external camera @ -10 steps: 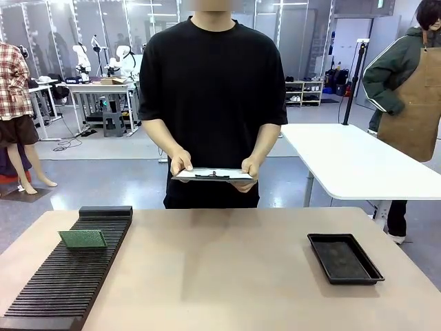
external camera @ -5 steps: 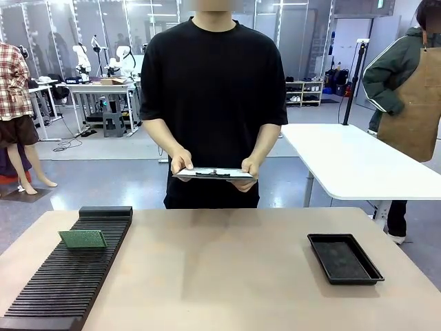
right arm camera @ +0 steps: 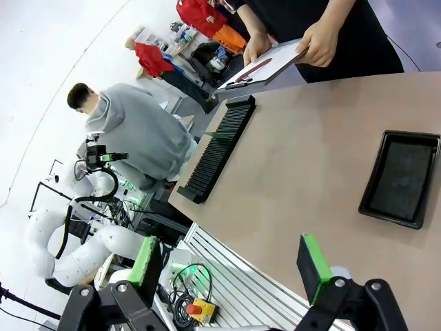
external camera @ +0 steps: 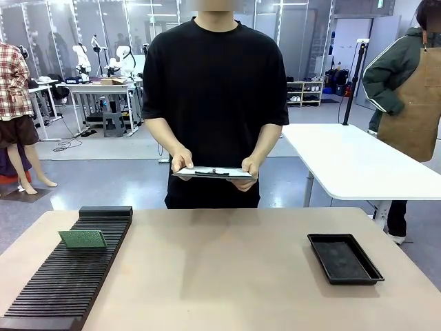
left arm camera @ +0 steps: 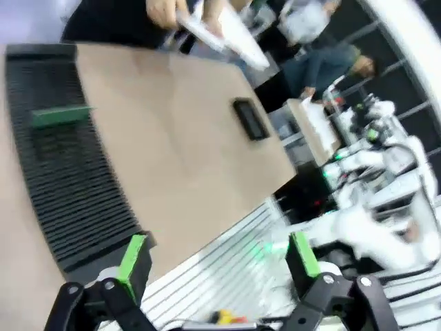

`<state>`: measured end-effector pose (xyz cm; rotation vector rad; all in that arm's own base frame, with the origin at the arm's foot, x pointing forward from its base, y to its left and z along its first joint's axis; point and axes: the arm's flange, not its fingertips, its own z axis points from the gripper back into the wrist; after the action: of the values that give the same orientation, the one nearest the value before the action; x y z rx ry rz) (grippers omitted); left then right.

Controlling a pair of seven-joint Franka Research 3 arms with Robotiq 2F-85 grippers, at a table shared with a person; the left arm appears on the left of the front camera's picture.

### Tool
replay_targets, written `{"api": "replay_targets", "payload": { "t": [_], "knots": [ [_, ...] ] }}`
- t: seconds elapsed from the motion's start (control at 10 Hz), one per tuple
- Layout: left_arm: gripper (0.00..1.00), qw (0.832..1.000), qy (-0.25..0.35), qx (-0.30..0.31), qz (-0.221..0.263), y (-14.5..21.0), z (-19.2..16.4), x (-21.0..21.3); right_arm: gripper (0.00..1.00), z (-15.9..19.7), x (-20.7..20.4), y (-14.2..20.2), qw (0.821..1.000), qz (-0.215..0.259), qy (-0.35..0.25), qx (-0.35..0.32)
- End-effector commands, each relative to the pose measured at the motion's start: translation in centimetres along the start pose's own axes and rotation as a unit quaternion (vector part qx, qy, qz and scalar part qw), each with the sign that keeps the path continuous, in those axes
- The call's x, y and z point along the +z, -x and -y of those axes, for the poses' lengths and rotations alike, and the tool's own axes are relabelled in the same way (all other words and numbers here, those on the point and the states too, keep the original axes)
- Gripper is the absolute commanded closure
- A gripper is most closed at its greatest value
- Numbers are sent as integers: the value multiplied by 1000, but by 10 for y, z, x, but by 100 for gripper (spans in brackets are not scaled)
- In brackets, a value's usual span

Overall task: Inspect the PCB.
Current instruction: Pick up the Blank PCB and present it to the human.

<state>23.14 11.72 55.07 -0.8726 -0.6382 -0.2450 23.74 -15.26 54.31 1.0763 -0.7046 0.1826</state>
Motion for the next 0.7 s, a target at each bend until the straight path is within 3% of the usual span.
{"api": "replay_targets", "payload": {
  "t": [0.0, 0.1, 0.3, 0.4, 0.5, 0.6],
  "knots": [
    [0, 953, -201, -207, -90, -10, 52, -28, 0, 0, 0, -2, 1000, 3, -4, 11],
    [0, 898, -243, -324, -172, -31, 54, -54, 0, 0, 0, -2, 1000, 3, -4, 11],
    [0, 828, -240, -443, -246, -69, 45, -102, 0, 0, 0, -2, 1000, 3, -4, 11],
    [0, 821, -255, -447, -246, -89, 34, -121, 0, 0, 0, -2, 1000, 3, -4, 11],
    [0, 795, -242, -463, -309, -99, 21, -145, 0, 0, 0, -2, 1000, 3, -4, 11],
    [0, 791, -213, -445, -361, -102, 0, -170, 0, 0, 0, -2, 1000, 3, -4, 11]
  ]
}}
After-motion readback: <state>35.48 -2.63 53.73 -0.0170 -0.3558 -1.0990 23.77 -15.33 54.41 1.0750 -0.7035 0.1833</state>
